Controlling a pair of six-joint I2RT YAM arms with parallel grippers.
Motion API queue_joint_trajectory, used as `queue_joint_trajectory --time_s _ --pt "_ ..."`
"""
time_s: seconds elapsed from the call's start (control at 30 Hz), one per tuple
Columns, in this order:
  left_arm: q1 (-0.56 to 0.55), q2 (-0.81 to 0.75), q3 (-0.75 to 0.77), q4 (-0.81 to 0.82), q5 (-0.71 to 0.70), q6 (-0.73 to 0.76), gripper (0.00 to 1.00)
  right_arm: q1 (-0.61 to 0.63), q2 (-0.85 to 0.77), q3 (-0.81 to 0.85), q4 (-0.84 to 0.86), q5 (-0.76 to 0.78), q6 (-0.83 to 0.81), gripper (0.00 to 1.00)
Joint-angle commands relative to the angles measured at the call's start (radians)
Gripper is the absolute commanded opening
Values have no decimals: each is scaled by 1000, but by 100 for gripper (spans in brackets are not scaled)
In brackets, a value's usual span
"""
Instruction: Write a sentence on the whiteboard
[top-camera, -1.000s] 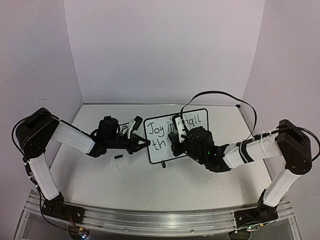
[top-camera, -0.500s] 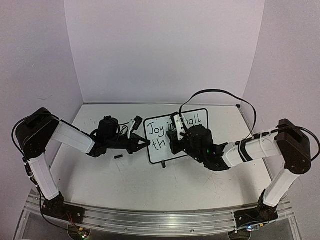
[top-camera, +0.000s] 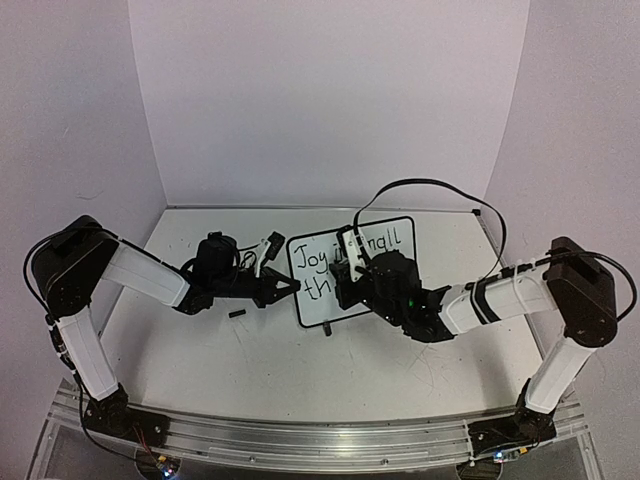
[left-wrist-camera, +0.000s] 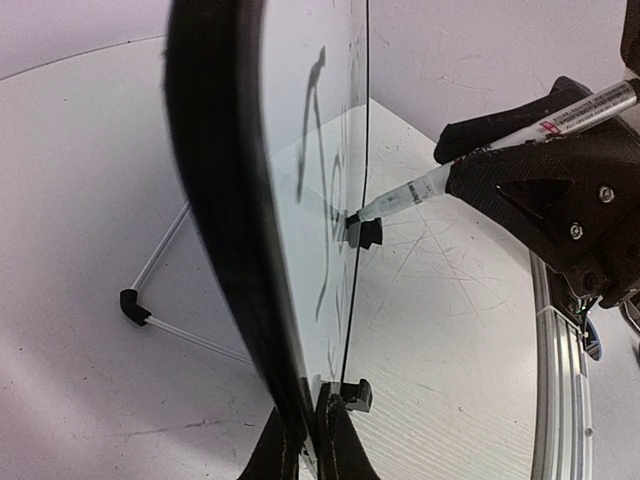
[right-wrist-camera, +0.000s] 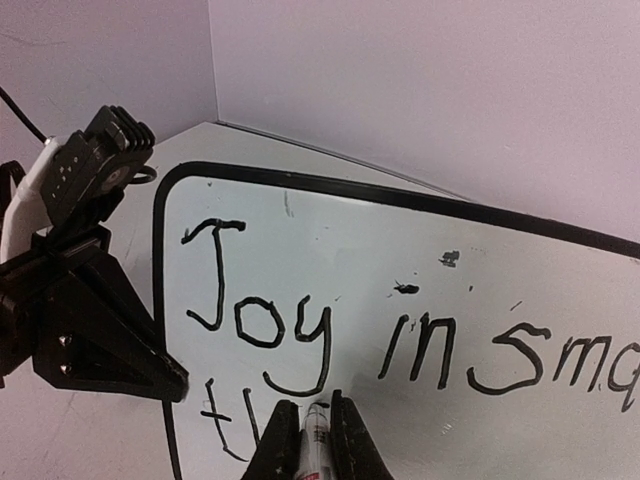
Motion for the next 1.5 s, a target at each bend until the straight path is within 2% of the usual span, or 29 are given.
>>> queue_joint_trajectory --time_s 0.0,0.73,1.47 --pt "12 -13 -7 -77 -96 78 0 12 -83 -47 36 -12 14 0" --pt "12 -10 -8 -78 -97 75 0 14 3 -13 55 27 3 0" --pt "12 -8 -6 -80 -99 70 0 20 -1 -52 38 43 26 0"
